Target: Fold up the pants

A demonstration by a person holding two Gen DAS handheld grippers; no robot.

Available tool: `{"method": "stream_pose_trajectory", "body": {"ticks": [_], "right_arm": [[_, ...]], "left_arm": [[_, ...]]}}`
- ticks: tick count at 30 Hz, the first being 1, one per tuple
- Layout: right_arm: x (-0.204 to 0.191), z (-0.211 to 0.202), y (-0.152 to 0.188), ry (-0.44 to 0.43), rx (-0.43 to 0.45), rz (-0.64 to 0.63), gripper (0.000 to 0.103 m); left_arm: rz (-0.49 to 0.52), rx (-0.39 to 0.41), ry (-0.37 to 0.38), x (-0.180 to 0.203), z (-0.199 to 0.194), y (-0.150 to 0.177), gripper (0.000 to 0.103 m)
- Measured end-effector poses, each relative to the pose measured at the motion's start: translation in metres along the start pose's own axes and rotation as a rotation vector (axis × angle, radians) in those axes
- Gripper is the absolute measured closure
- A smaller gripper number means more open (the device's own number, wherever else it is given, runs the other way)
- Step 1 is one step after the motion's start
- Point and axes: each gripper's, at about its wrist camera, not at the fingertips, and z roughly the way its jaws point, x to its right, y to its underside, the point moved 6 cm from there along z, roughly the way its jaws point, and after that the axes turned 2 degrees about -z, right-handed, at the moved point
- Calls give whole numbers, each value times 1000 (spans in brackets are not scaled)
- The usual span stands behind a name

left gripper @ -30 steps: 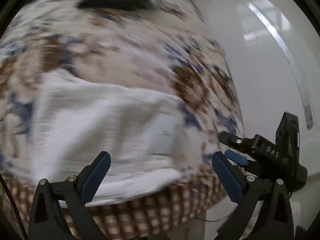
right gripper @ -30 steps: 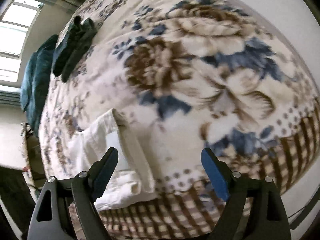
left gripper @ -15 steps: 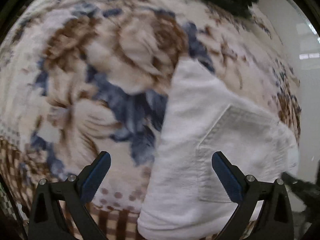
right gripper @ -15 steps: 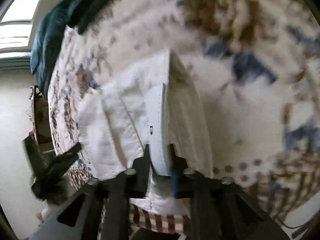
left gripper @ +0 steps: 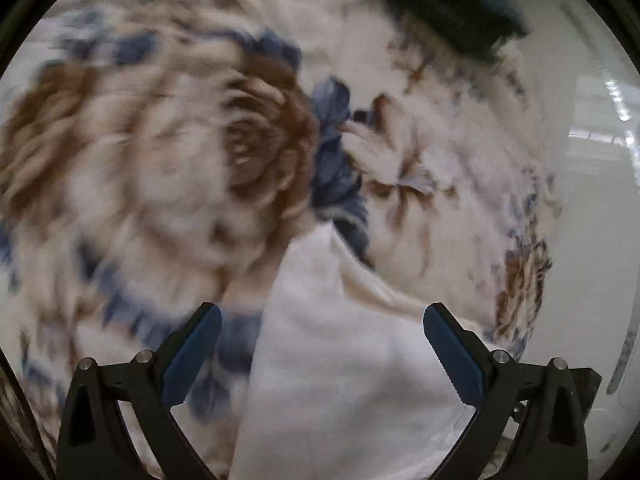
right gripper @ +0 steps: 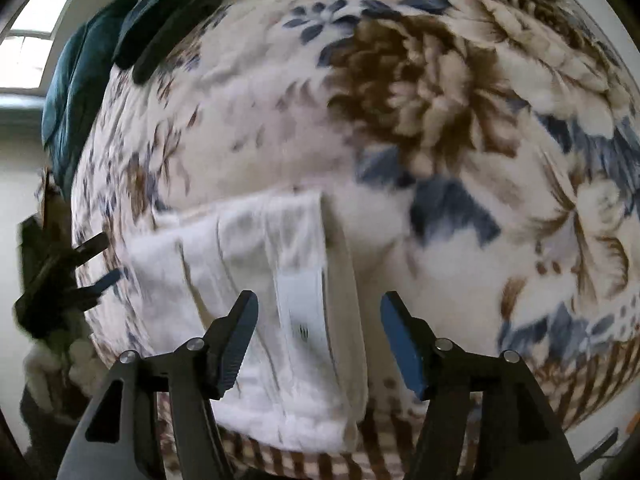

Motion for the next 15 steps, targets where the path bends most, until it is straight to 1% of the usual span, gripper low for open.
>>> {"method": "stream_pose_trajectory", "body": {"ticks": [1,2,3,4,5,6,7,8,9,10,11,12,13,14,15], "right_arm": [[0,3,-7,-25,-6,14,36],[-2,11,-13,-54,-28,26,36],[-2,20,-17,-69,-59,36,36],[-3,27,-18,-81,-87,43,36],[-7,38,-20,-103,-125,37,36],[-10,43,-21,-110,-129,32,38],[-13,46,-23,-124,-127,21,50],[-19,50,-24,-142,-131,9,63],[-22,50,-25,-135,-129,1,83],[-27,48,-26,-128,-119,-15,93],[-32,42,-27,-112,-86,-40,94],[-34,33,-28,-100,-57,-56,95],[-38,26,-30,-89,-35,-71,96],[-41,18,-31,-79,-10,-90,96],[-44,13,-33,-68,8,-108,96]], "left_arm": [[31,-40,-50,1,13,-7,3],[94,-86,-121,3,27,-10,12],[171,-121,-202,6,39,-11,25],[263,-146,-273,8,48,-10,27],[333,-149,-312,12,50,-8,33],[392,-140,-347,15,47,-7,41],[445,-129,-379,19,43,-5,43],[473,-115,-412,20,38,-5,47],[508,-90,-447,22,33,-5,47],[566,-70,-487,25,30,-4,47],[596,-54,-515,26,30,-3,46],[638,-43,-560,26,32,-2,44],[660,-42,-578,28,35,-2,43],[668,-34,-593,30,37,-4,41],[679,-27,-610,31,38,-6,35]]}}
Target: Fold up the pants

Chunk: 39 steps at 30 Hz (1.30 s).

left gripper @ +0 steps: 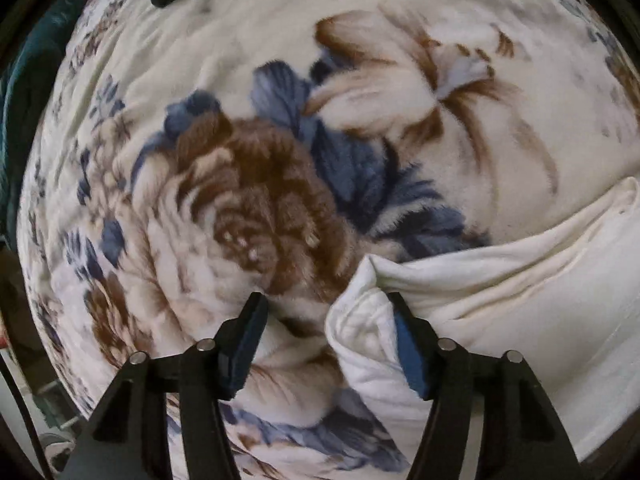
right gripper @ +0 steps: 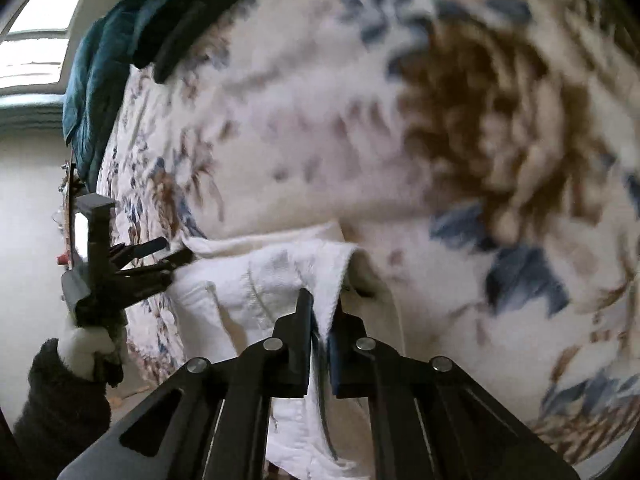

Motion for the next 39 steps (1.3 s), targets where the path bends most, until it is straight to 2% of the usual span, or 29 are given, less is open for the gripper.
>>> {"method": "stream_pose_trajectory", "body": {"ticks": [2,3,5,6,7,9,10,11,12,13,15,17,19,20,22,23,24,25,26,27,29,30,31,32,34,35,37,38,39], "right_arm": [[7,-3,-2,50,14,-22,96],[15,0,-1,57,-2,-9,96],[33,17,0,57,-70,32,95],[37,26,0,49,-104,51,87],[40,25,-1,48,-115,65,69],[36,5,-3,88,-87,48,49],[30,-8,-5,123,-56,16,44],[14,-26,-7,166,-10,-44,41],[-2,-37,-8,175,20,-105,32],[-22,-44,-9,179,43,-177,22],[-80,-35,-9,191,15,-332,18],[-135,2,-7,123,-100,-403,18],[-174,41,-10,54,-180,-419,18],[-199,75,-12,46,-232,-442,18],[-221,120,-16,105,-291,-493,23],[-232,154,-19,174,-339,-521,25],[-234,176,-19,234,-377,-535,36],[-236,195,-16,289,-419,-554,58],[-237,218,-11,397,-459,-631,65],[-241,229,-6,456,-452,-698,68],[-253,234,7,509,-446,-803,72],[-258,231,11,472,-465,-797,74],[-261,227,12,405,-492,-747,75],[-261,220,10,292,-536,-630,75],[-250,214,-1,159,-570,-444,78],[-235,212,-11,81,-570,-282,78],[-196,215,-25,-69,-579,59,88],[-176,219,-26,-138,-583,238,88],[-162,223,-22,-183,-598,353,88]], "left_arm": [[-92,-21,76,-8,4,-6,34],[-244,-48,210,-19,7,-5,34],[-438,-43,422,-30,6,-8,34],[-516,-22,488,-37,1,-3,34],[-582,13,527,-45,-8,3,34],[-654,110,530,-58,-29,18,33],[-682,167,506,-64,-40,28,31],[-701,203,472,-69,-47,38,24],[-716,226,440,-74,-49,49,19],[-726,240,404,-75,-50,61,19],[-732,232,319,-82,-39,83,19],[-750,195,218,-93,-26,108,19],[-754,161,141,-100,-10,131,19],[-757,144,131,-102,0,139,19],[-777,84,145,-100,23,151,19],[-794,69,174,-100,30,156,19],[-815,61,204,-101,36,160,19],[-831,58,223,-102,41,164,19],[-835,59,235,-103,43,164,19],[-833,61,245,-103,45,164,19],[-826,60,259,-102,46,164,19],[-825,65,275,-102,45,162,19],[-827,70,287,-102,45,164,19],[-830,75,302,-102,44,165,19],[-837,78,332,-104,43,168,19],[-842,73,345,-105,44,170,19],[-844,61,366,-106,46,179,19],[-847,58,373,-106,47,178,19],[-850,54,379,-106,48,177,19]]}}
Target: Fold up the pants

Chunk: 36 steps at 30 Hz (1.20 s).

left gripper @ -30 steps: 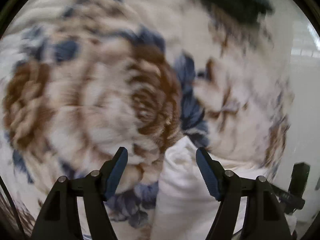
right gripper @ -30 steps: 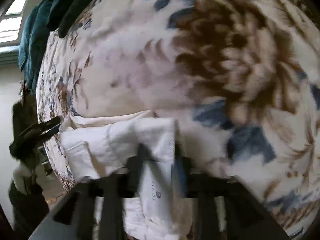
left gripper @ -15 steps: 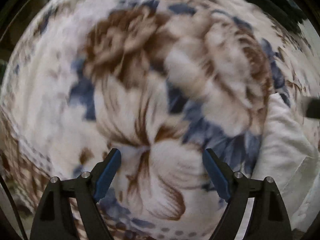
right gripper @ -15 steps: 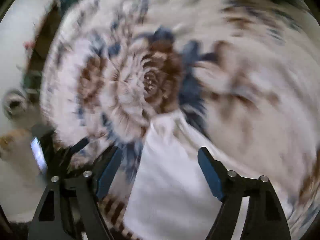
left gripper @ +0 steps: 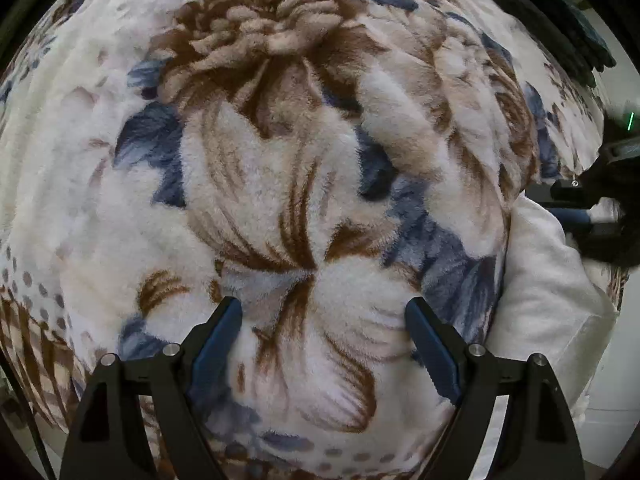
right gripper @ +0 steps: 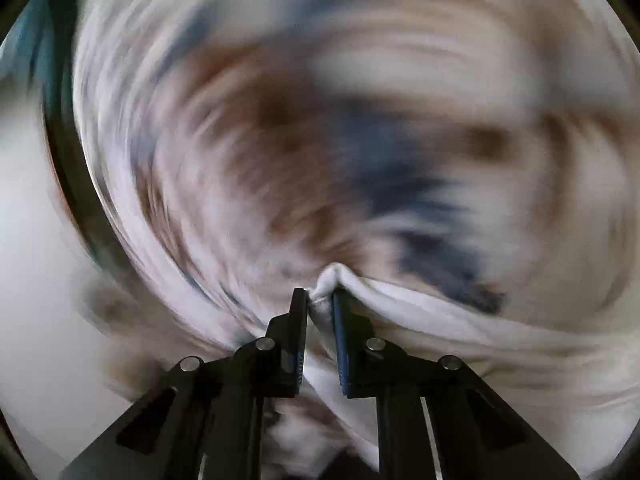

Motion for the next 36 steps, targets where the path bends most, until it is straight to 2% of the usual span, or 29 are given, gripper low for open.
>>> {"method": "stream_pose_trajectory", "body": {"ticks": [1,2,3,5,6,7,8,10,11,12,13,14,16,17,19,20,22,24,26,27,29,30,31,32,33,35,36], "right_arm": [[6,1,-1,-10,-3,28,88],[-1,1,1,42,2,-33,88],[-11,0,4,94,7,-101,83],[-45,-4,15,254,30,-303,68],[-59,-7,21,334,62,-388,52],[-73,-10,26,410,97,-466,42],[-88,-10,34,476,120,-548,40],[-113,3,46,551,113,-675,40],[-113,17,52,636,61,-740,41],[-110,34,54,729,13,-779,46],[-105,49,47,835,-30,-814,76],[-95,67,47,952,-53,-862,87],[-93,85,47,1014,-62,-913,87],[-95,91,46,1000,-62,-882,88],[-99,90,41,836,-62,-748,89],[-98,80,35,671,-72,-622,90],[-88,63,25,417,-91,-412,90],[-59,48,12,163,-101,-160,94],[-30,42,3,29,-86,11,94],[-30,44,2,17,-89,2,94],[-48,45,6,112,-78,-132,89],[-60,43,11,180,-73,-207,80],[-74,42,16,250,-60,-287,60],[-95,40,25,331,-30,-398,49],[-109,42,29,395,-13,-469,34],[-126,46,38,568,7,-587,32],[-130,54,39,621,-6,-612,32]], "left_arm": [[-6,-7,6,-1,1,-1,19],[-9,-11,11,0,2,-2,19],[-9,-12,11,0,2,-3,19],[-11,-5,9,1,0,-10,19],[-12,-5,6,3,0,-13,19],[-15,-5,3,2,1,-14,19],[-20,-3,4,1,0,-16,19],[-21,-1,-1,1,2,-17,19],[-20,0,-4,2,2,-19,19],[-22,1,-4,2,3,-18,19],[-25,2,-3,1,4,-19,19],[-26,3,-3,2,1,-16,19],[-25,3,1,1,1,-14,19],[-26,6,2,3,2,-11,19],[-28,7,4,2,3,-9,19],[-33,8,8,2,2,-9,19],[-49,11,25,0,0,-9,19],[-62,12,39,-3,-1,-10,19],[-69,12,49,-5,1,-12,19],[-68,10,52,-5,3,-12,19],[-70,1,64,-6,6,-12,12],[-72,-4,82,-5,9,-13,3],[-69,-8,99,-3,12,-15,0],[-65,-14,102,-2,16,-15,0],[-53,-24,80,-2,23,-16,0],[-38,-33,46,0,31,-17,0],[-40,-36,27,2,33,-18,0]]}}
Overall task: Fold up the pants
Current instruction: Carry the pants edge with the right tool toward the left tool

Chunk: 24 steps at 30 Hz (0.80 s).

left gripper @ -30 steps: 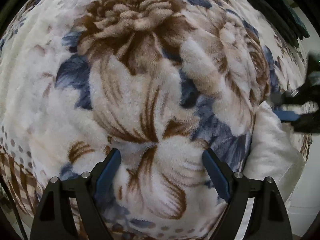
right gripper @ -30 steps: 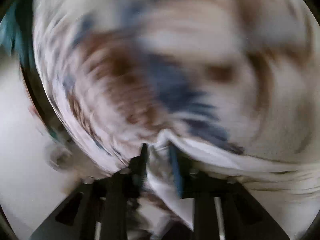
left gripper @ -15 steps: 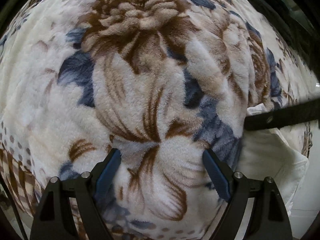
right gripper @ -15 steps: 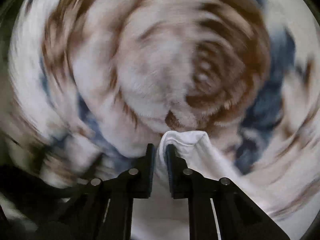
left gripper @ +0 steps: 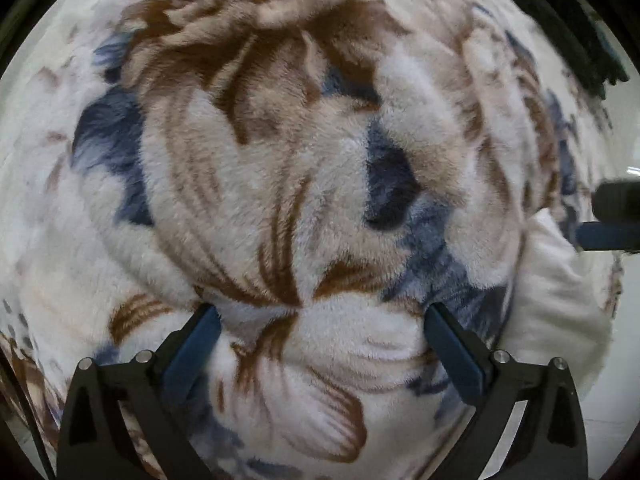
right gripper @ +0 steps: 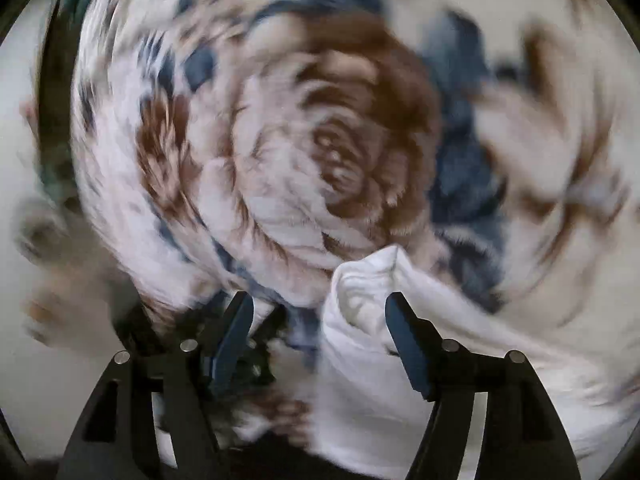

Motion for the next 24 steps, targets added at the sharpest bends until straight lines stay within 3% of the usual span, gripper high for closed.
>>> {"method": "stream_pose_trajectory", "body": {"ticks": [3,4,5,9,10,12,15,17,18,22,24], "right_arm": [[-3,30,-4,116,-93,-50,35],[-5,43,-1,145,-105,-54,59],[-4,55,-5,176,-107,-54,63],[-1,46,-5,83,-95,-14,72],[3,40,-2,24,-95,6,72],[20,29,4,-227,-107,159,72],[71,37,9,-595,-106,507,78],[100,55,15,-702,-73,689,84],[100,58,14,-721,-65,702,84],[80,44,4,-596,-43,621,81],[69,11,-7,-388,35,468,78]], "left_arm": [[-9,-7,-55,5,3,0,0],[-6,-20,-61,6,4,-1,0],[-10,-32,-51,6,3,-1,0],[-77,-17,62,0,-14,-4,0],[-89,-7,92,-2,-20,-3,0],[-87,2,121,-8,-27,2,0],[-71,-9,139,-15,-29,11,0],[-46,-16,133,-14,-27,14,0],[-33,-16,126,-12,-27,18,0],[3,-18,141,5,-32,21,0],[29,-13,149,14,-38,24,0]]}}
